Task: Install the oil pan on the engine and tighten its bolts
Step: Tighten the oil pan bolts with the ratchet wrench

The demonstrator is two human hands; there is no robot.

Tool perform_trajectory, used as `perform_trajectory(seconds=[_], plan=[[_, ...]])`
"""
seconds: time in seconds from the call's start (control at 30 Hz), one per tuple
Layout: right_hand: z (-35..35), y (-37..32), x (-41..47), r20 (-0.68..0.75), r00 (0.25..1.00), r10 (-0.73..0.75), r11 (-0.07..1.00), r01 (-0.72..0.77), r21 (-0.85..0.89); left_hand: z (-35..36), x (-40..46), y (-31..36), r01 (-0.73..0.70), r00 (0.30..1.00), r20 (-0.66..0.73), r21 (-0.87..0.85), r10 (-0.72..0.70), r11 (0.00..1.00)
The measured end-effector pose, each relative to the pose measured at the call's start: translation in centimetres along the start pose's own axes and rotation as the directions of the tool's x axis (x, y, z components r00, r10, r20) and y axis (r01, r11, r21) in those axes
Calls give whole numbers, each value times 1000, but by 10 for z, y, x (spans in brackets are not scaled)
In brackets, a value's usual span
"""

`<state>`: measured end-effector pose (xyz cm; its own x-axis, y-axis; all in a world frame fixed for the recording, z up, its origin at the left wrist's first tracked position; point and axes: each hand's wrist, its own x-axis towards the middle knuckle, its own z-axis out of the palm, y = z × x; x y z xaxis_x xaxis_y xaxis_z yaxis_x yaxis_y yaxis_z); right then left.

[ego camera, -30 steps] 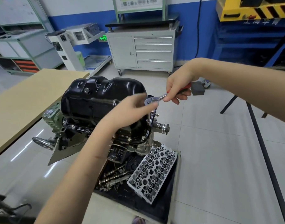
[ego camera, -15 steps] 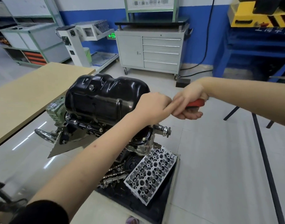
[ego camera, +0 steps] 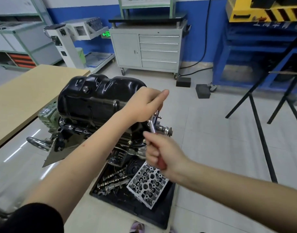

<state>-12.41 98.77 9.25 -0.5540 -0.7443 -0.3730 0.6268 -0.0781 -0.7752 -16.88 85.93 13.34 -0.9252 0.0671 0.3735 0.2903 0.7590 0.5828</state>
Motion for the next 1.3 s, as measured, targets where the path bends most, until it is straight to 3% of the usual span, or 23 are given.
perform_trajectory(seconds=[0.1, 0.2, 0.37, 0.47, 0.53, 0.6, 0.67, 0.7, 0.77, 0.83, 0.97, 1.1, 1.2, 1.3], plan=[[29, 15, 8, -46, 999, -28, 980, 36, 196, -7, -6, -9, 109, 990, -68, -152, -120, 982], [34, 13, 10, -44, 998, -46, 982, 54, 183, -7, -9, -15, 181, 960, -147, -334, -240, 925], [3, -9, 9, 56, 998, 13, 996, -8, -85, 8, -8, -14, 218, 933, -188, -382, -306, 898], [-24, -51, 15, 137, 985, 107, 919, -46, -391, 9, -8, -12, 239, 933, -183, -330, -310, 913], [-40, -87, 21, 138, 988, 74, 678, 51, -734, 8, -9, -9, 249, 932, -179, -314, -315, 916], [-45, -124, 28, 193, 981, 12, 231, 185, -955, 10, -9, -7, 265, 924, -195, -290, -328, 920], [-42, -150, 39, 309, 951, -10, -192, 301, -934, 14, -9, -5, 282, 911, -224, -277, -347, 918], [-39, -158, 45, 349, 937, -15, -323, 325, -889, 15, -10, -4, 285, 905, -238, -278, -353, 918], [-33, -168, 54, 376, 925, -51, -420, 322, -849, 18, -13, -4, 276, 895, -271, -287, -354, 917], [-32, -170, 59, 346, 937, -48, -383, 302, -873, 17, -16, -8, 256, 895, -279, -321, -349, 912], [-44, -160, 52, 91, 979, 183, -171, 122, -978, 16, -10, -16, 230, 912, -203, -469, -357, 853], [-51, -159, 51, 39, 975, 218, -99, 62, -993, 24, 1, -16, 172, 887, -253, -594, -385, 786], [-50, -160, 50, 59, 955, 291, 120, 25, -992, 27, 3, -18, 156, 867, -297, -600, -399, 785], [-54, -150, 44, 112, 957, 269, 339, 15, -941, 29, 3, -17, 151, 818, -376, -590, -436, 793]])
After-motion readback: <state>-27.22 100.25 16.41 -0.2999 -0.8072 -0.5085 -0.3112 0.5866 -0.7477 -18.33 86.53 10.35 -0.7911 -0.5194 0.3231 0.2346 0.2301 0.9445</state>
